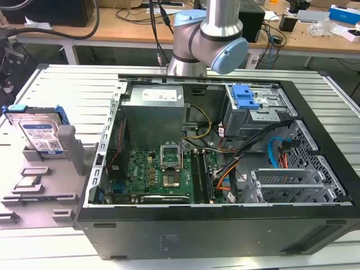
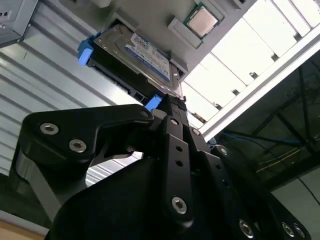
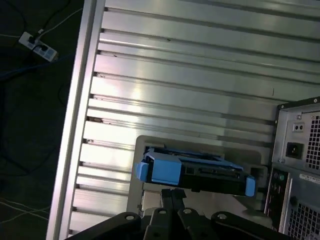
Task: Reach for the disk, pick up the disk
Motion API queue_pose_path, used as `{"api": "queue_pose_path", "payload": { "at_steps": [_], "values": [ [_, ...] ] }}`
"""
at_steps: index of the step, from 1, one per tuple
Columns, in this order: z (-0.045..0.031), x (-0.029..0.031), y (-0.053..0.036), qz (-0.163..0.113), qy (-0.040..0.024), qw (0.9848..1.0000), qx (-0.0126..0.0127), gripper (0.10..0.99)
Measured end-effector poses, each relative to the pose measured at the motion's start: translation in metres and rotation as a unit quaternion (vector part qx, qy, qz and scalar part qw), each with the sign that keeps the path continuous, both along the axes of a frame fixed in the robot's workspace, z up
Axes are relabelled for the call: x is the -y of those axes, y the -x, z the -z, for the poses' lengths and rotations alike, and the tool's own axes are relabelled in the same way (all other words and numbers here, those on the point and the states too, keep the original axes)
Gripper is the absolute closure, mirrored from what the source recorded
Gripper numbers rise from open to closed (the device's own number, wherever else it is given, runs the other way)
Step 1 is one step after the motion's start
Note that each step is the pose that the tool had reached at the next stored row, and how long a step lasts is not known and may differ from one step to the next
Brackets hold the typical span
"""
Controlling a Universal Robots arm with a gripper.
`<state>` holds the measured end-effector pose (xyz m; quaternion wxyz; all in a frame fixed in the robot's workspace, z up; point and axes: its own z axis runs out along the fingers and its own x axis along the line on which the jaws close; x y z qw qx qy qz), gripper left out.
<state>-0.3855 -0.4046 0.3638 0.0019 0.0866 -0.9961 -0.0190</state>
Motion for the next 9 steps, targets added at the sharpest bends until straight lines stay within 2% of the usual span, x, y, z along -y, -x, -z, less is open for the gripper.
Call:
{"api": "queue_pose_path", "payload": {
  "at_steps": [4, 8, 9],
  "values": [
    [0.0000, 0.0000, 0.0000, -0.044, 0.0000, 0.9991, -0.0001, 0.980],
    [0.0000, 0.0000, 0.0000, -0.064, 0.0000, 0.9979, 0.0000, 0.980],
    [0.0000, 0.0000, 0.0000, -0.079, 0.0000, 0.9969, 0.0000, 0.980]
  ]
}}
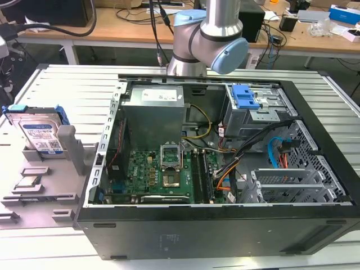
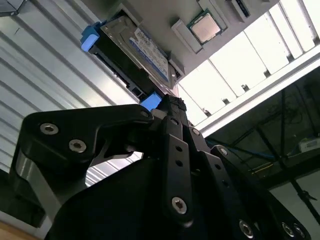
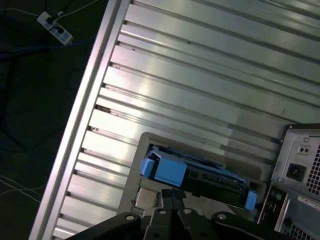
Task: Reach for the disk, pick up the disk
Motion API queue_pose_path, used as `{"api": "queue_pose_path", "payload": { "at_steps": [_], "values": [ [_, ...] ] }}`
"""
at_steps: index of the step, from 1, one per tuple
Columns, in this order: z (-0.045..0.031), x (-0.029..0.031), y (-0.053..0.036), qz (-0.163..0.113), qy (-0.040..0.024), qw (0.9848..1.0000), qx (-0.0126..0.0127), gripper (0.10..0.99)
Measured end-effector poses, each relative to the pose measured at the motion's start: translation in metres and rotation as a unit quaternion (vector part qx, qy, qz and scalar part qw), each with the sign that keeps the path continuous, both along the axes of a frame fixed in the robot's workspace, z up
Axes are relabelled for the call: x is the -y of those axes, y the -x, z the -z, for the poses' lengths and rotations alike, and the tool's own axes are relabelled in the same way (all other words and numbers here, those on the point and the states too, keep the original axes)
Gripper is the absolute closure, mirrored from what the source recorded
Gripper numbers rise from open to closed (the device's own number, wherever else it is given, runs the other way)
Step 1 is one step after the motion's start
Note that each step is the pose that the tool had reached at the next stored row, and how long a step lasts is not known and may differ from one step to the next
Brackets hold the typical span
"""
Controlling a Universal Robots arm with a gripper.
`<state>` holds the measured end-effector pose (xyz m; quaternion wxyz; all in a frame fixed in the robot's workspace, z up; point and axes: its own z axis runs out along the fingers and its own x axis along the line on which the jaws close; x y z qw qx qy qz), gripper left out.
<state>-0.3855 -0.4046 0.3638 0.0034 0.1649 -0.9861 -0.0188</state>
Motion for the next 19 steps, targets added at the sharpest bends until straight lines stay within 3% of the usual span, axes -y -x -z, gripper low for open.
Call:
{"api": "queue_pose_path", "payload": {
  "at_steps": [5, 11, 19],
  "values": [
    [0.0000, 0.0000, 0.0000, -0.029, 0.0000, 0.9996, 0.0000, 0.980],
    [0.0000, 0.0000, 0.0000, -0.068, 0.0000, 0.9977, 0.0000, 0.980],
    [0.0000, 0.0000, 0.0000, -0.115, 0.0000, 0.9934, 0.0000, 0.980]
  ]
}}
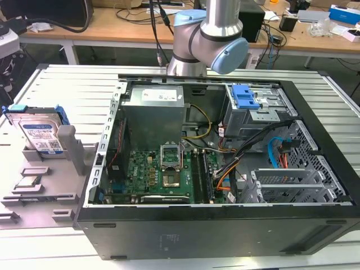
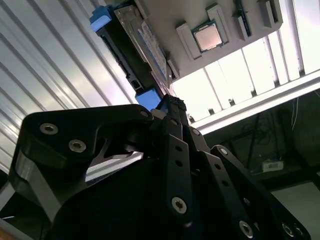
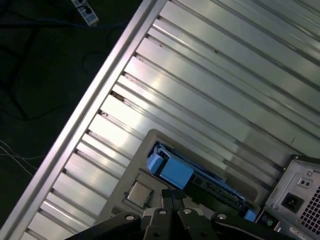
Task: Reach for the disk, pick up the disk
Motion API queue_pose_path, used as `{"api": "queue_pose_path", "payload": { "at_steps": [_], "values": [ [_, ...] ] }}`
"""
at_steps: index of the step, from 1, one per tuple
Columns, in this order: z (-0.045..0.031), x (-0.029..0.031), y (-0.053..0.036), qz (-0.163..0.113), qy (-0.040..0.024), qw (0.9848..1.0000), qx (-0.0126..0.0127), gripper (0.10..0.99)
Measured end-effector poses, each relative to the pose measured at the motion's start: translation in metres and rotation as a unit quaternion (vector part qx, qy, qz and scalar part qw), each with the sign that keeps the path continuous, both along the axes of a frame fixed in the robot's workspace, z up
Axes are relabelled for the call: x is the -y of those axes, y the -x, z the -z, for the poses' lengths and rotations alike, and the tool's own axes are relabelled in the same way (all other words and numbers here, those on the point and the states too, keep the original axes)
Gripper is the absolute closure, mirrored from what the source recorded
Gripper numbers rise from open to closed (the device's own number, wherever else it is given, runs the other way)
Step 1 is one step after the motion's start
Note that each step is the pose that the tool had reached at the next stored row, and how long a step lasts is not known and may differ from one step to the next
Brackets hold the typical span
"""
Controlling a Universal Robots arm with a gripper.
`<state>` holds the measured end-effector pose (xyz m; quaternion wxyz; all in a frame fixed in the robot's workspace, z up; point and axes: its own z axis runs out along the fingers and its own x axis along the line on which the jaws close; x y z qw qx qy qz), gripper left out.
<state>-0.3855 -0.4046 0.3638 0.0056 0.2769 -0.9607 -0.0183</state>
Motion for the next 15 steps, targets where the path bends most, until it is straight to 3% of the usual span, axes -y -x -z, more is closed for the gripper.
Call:
{"api": "queue_pose_path", "payload": {
  "at_steps": [7, 15],
  "values": [
    [0.0000, 0.0000, 0.0000, -0.031, 0.0000, 0.9995, 0.0000, 0.980],
    [0.0000, 0.0000, 0.0000, -0.083, 0.0000, 0.9965, 0.0000, 0.980]
  ]
}}
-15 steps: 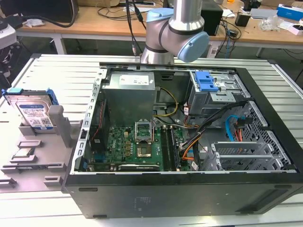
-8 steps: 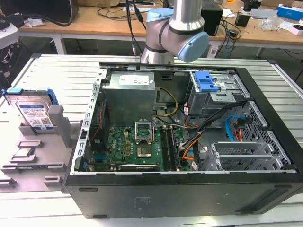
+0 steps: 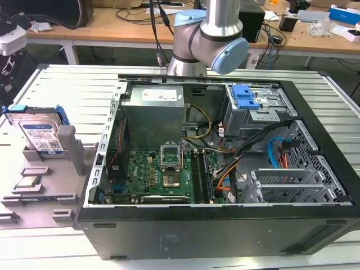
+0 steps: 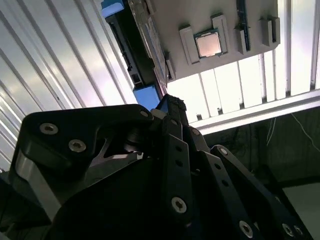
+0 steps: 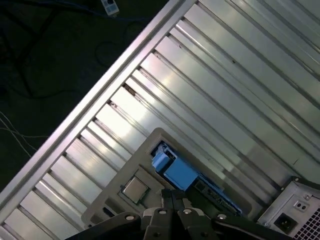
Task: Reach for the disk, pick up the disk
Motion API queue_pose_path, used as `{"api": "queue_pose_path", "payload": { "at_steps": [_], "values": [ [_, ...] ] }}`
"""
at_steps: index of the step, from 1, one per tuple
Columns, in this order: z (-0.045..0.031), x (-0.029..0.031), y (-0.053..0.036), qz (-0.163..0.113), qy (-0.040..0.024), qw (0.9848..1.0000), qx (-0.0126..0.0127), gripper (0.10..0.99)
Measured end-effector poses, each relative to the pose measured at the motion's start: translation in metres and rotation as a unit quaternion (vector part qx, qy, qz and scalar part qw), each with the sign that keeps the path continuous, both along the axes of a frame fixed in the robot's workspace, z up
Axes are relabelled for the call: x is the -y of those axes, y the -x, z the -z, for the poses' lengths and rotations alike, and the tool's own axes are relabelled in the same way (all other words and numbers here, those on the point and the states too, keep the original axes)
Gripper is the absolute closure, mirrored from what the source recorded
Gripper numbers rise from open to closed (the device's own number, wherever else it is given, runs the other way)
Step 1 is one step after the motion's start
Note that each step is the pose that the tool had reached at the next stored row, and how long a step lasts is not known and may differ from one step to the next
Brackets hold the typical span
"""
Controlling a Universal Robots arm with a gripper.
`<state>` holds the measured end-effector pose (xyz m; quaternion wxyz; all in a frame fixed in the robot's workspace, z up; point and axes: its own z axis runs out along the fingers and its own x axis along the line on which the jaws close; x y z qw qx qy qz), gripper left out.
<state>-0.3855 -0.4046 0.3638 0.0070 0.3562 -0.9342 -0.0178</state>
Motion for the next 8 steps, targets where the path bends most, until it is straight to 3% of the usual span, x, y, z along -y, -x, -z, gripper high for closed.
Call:
{"api": "queue_pose_path", "payload": {
  "at_steps": [8],
  "values": [
    [0.0000, 0.0000, 0.0000, -0.047, 0.0000, 0.9989, 0.0000, 0.980]
  ]
}}
